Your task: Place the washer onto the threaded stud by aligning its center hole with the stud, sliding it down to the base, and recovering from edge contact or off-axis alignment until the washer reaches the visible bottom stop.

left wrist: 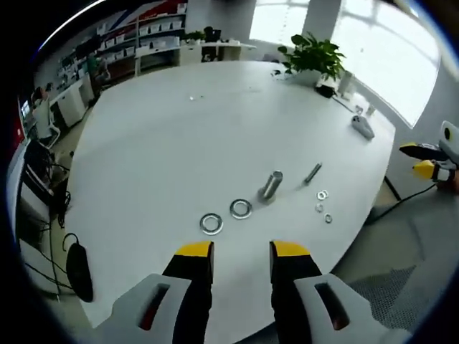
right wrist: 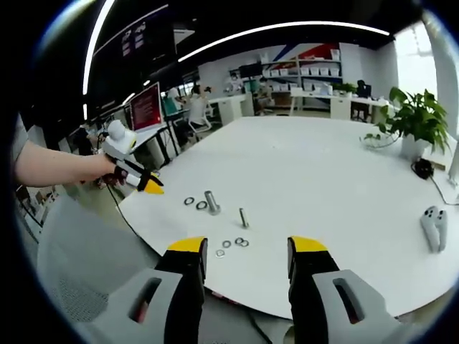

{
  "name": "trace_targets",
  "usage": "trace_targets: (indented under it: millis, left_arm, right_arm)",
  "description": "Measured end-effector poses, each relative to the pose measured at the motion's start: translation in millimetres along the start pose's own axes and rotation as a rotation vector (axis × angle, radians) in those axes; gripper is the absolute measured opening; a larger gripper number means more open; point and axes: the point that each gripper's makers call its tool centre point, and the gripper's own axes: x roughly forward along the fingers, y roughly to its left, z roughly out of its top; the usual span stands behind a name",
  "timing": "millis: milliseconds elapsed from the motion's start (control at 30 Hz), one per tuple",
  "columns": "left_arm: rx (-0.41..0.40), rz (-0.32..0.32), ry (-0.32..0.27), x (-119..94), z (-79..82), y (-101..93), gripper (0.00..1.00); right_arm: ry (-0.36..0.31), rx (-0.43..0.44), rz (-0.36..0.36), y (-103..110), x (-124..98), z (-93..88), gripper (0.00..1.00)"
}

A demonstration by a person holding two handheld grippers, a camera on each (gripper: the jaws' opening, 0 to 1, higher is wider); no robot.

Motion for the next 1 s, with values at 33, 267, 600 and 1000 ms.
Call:
trace_targets:
  millis: [33,267,600,1000]
  left_arm:
    - [0.003,0.001,0.007,3,-0.1,0.9,0.29]
    - [0.031,0.036,0.074,20,-4.4,18.7,0.33]
    - [0.046,0.018,0.128,44,2.7,34.8,0.33]
    - [0.171,-0.004,0.269,78,-11.4,39.2,0.34]
  right_arm:
    - [-0.001,0.004,-0.001,0,0,0.0,0.47]
    - [0.002,-0.007,-0.013,-2,0,-0.4,0.47]
    - [0.017,-0.005,-0.018,-3,1,-2.5,0.47]
    - [0.040,-0.006,-0.023,-4,1,-8.0,0.47]
